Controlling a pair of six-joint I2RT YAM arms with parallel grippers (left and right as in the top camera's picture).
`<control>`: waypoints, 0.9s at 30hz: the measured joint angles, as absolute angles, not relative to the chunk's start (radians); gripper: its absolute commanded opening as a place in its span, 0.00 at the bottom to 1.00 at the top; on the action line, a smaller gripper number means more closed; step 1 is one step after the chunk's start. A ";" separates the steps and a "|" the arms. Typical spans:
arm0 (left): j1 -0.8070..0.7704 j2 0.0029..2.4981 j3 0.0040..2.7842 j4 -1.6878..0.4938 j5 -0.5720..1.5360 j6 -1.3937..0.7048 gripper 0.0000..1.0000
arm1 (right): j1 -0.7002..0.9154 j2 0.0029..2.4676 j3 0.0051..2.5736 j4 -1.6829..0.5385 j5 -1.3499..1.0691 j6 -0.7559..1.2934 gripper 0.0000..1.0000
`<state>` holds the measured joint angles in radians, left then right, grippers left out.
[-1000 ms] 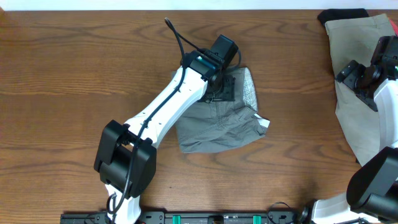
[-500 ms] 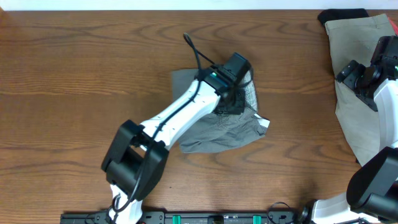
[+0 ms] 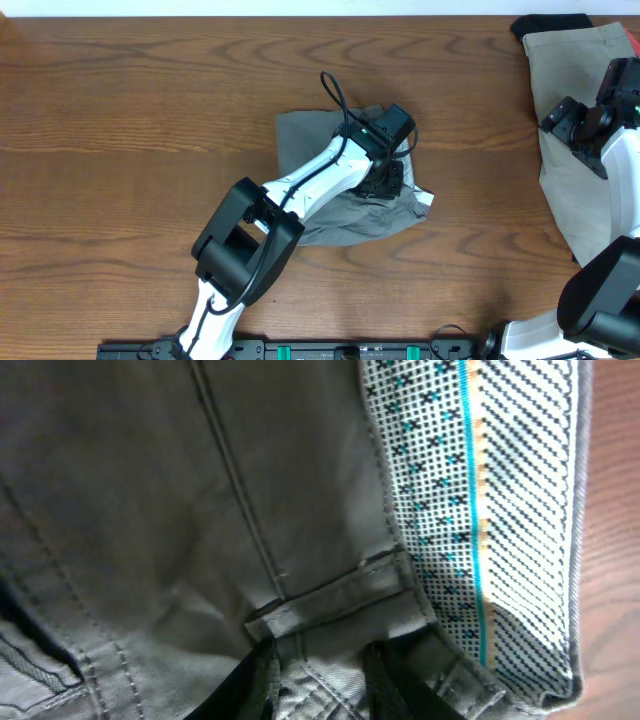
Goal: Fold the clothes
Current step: 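Carry the folded edge right and lower it onto the trousers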
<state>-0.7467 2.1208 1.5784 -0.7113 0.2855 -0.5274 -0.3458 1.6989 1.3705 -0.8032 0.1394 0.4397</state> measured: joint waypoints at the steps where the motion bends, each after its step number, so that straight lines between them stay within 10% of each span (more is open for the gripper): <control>1: -0.748 2.121 1.578 -0.711 0.293 -0.528 0.29 | -0.346 1.699 1.370 -0.803 0.139 0.440 0.99; 27: -0.820 2.073 1.576 -0.819 0.457 -0.519 0.24 | -0.346 1.699 1.370 -0.803 0.140 0.440 0.99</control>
